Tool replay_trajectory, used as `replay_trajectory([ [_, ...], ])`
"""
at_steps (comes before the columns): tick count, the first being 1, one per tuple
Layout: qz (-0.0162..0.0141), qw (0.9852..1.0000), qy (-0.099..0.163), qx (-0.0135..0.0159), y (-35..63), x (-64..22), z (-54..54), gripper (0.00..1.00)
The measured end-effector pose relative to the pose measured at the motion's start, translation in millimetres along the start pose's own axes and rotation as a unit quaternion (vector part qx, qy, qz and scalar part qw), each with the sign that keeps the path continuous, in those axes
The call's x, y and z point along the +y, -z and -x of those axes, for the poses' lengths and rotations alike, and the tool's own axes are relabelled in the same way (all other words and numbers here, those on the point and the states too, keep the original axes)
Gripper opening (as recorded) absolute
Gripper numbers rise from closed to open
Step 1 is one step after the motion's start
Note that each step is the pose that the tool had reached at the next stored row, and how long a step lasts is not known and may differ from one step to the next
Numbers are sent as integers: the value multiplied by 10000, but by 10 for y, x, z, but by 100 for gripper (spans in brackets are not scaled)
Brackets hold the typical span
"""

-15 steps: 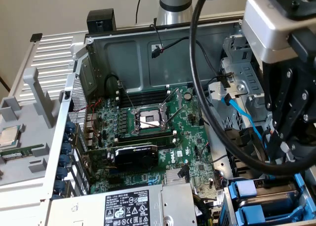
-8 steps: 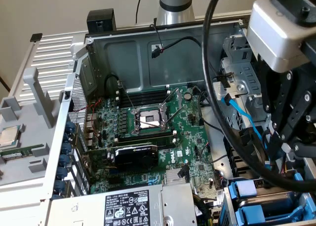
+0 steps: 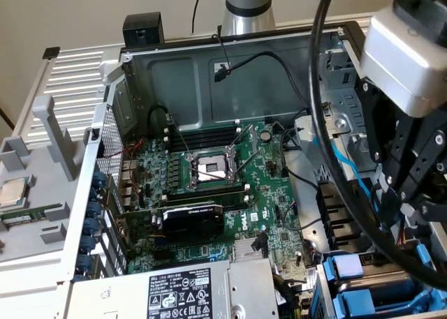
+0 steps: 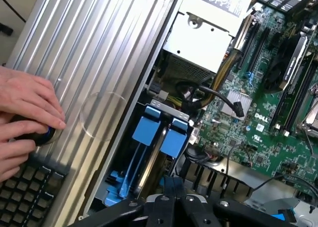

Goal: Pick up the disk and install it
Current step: 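Insert the second disk wire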

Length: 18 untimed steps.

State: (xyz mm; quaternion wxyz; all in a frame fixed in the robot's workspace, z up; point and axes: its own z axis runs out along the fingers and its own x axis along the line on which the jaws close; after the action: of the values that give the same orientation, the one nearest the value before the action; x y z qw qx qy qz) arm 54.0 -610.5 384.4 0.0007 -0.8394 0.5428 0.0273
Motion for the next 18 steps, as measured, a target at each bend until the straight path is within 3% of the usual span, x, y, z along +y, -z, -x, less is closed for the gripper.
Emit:
replay_trajectory([
  [6,16,9990,440,3,0,-7,-5,11],
  [10,29,9973,734,10,0,-15,-8,11],
  [16,39,9955,950,15,3,-68,-31,11],
  [18,46,9939,1100,19,3,-70,-33,11],
])
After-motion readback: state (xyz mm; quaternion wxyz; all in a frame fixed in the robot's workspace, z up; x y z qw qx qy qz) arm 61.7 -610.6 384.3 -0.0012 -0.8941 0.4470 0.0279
